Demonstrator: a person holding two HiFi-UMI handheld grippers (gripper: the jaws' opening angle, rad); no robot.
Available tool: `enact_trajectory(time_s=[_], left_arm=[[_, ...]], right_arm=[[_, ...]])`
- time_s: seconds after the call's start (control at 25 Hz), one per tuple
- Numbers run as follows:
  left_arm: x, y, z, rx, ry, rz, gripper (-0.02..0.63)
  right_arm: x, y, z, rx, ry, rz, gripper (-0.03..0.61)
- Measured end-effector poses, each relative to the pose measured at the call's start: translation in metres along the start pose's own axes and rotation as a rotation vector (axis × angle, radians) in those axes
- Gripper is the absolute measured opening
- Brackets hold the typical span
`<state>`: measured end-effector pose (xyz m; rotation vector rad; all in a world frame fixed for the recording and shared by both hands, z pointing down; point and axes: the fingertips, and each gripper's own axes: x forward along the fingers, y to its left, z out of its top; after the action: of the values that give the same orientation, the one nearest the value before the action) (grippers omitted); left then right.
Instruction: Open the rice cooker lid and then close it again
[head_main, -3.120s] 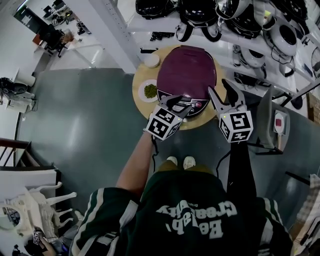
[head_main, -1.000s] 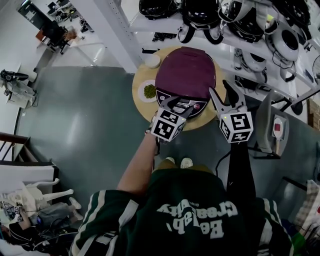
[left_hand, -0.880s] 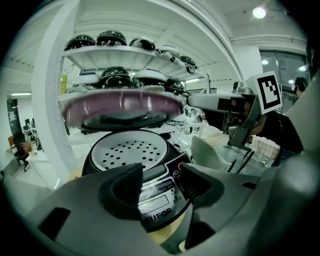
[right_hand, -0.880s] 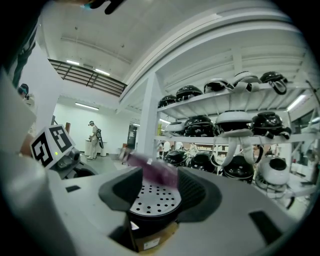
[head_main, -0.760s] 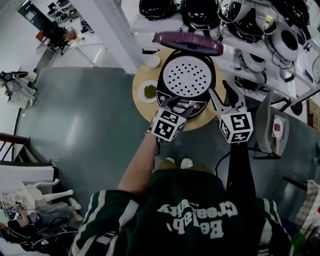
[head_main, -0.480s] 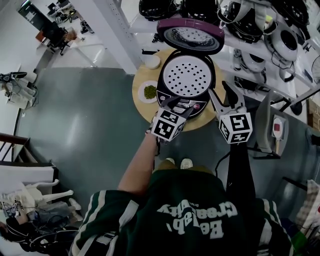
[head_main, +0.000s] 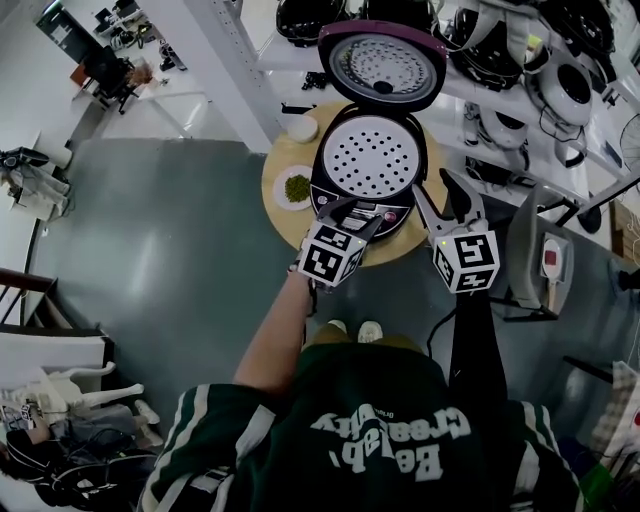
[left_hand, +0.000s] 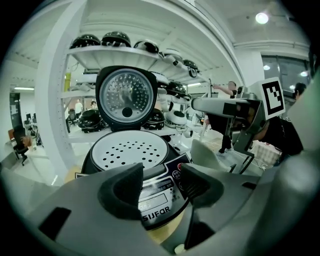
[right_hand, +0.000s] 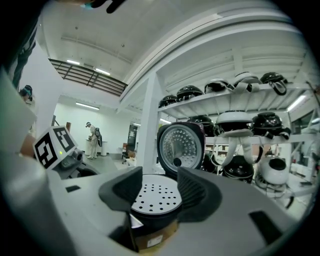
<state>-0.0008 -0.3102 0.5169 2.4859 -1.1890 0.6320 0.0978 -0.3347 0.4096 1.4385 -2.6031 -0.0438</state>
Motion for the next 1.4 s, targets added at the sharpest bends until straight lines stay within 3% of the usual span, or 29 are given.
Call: enact_trajectory(time_s=[0.4,0.64,0.84,1.16,1.4], left_arm=[[0.001,0.002,0.005,0.004,-0.030,0.040,0.229],[0.002,0.003,0.003,0.116,-0.035,0.064,0.213],[0.001,0.002,0.013,0.132,-0.042,0.058,0.215],[-0.017,0.017,0.076,0.154,-0.214,0.112,0.216],[-0.027,0.043,0.119,0.148,-0.323,0.115,0.218]], right_arm=[[-0.004,-0.004,0.011,-0.018,-0.016,0.002,0.225],[-0.010,-0.009,0.022,-0.032,-0.037,0.000,0.229],[-0.008,-0.015,0.032,-0.042,-0.055,-0.005,0.229],[0.005,-0.025,0.050,-0.065,-0.078,-0.009,0.232],[0.038,-0.036,0.073,-0.148,-0.068,-0.018,0.245]])
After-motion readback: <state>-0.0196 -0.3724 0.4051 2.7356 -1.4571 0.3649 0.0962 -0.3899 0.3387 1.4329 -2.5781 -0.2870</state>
